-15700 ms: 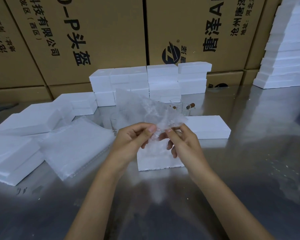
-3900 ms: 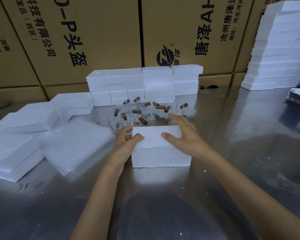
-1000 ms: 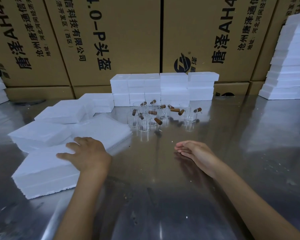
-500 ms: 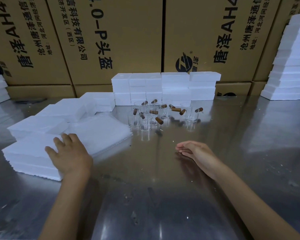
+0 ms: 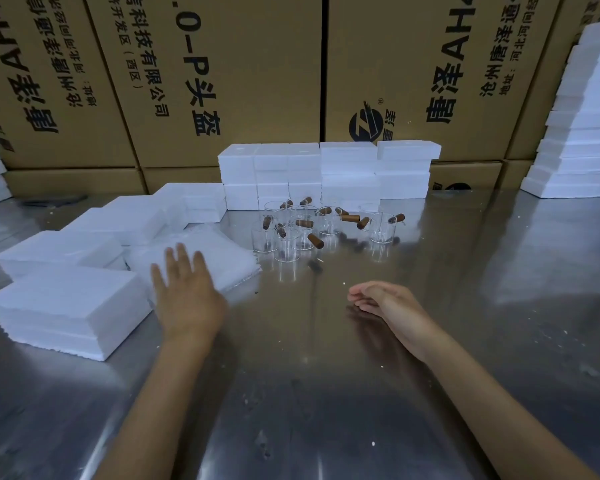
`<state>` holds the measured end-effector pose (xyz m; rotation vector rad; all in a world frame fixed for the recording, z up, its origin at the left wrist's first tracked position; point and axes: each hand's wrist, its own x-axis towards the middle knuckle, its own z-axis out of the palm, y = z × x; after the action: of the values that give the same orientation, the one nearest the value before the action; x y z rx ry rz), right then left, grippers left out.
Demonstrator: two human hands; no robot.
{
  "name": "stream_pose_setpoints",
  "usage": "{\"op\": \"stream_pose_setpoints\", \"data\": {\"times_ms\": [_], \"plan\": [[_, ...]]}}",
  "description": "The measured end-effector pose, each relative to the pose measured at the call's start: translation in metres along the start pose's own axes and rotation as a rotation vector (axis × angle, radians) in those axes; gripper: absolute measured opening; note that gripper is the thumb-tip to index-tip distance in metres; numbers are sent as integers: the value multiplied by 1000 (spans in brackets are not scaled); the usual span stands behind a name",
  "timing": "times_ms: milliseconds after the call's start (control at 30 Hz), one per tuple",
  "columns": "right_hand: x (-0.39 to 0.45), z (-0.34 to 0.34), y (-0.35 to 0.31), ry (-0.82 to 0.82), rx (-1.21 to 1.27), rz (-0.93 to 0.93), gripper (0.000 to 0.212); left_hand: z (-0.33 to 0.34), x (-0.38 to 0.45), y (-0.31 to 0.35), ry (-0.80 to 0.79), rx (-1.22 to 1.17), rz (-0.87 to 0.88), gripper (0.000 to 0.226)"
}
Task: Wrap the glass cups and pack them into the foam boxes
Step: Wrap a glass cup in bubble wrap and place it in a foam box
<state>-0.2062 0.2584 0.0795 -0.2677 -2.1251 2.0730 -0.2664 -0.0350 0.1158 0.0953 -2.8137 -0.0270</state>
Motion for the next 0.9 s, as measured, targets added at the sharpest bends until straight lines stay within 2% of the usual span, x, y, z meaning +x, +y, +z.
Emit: {"op": "stream_pose_setpoints", "data": {"times_ms": [167, 233, 333, 533, 633, 767, 900], "plan": [[5, 5, 1, 79, 11, -3, 21, 17, 6, 66, -71, -555, 268, 60], [9, 8, 1, 122, 8, -17, 20, 25, 12, 89, -128, -735, 284, 60], [16, 16, 1, 189, -13, -54, 20, 42, 26, 111, -143, -864, 194, 67], [37, 24, 3, 271, -67, -53, 22, 65, 65, 126, -53, -1001, 24, 69], [45, 27, 3, 307, -107, -44, 22, 74, 76, 131, -54, -965, 6, 60], [50, 28, 4, 324, -132, -41, 22, 79, 79, 132, 22, -954, 4, 42], [49, 28, 2, 318, -117, -20, 21, 75, 71, 130, 60, -1002, 5, 40]]}}
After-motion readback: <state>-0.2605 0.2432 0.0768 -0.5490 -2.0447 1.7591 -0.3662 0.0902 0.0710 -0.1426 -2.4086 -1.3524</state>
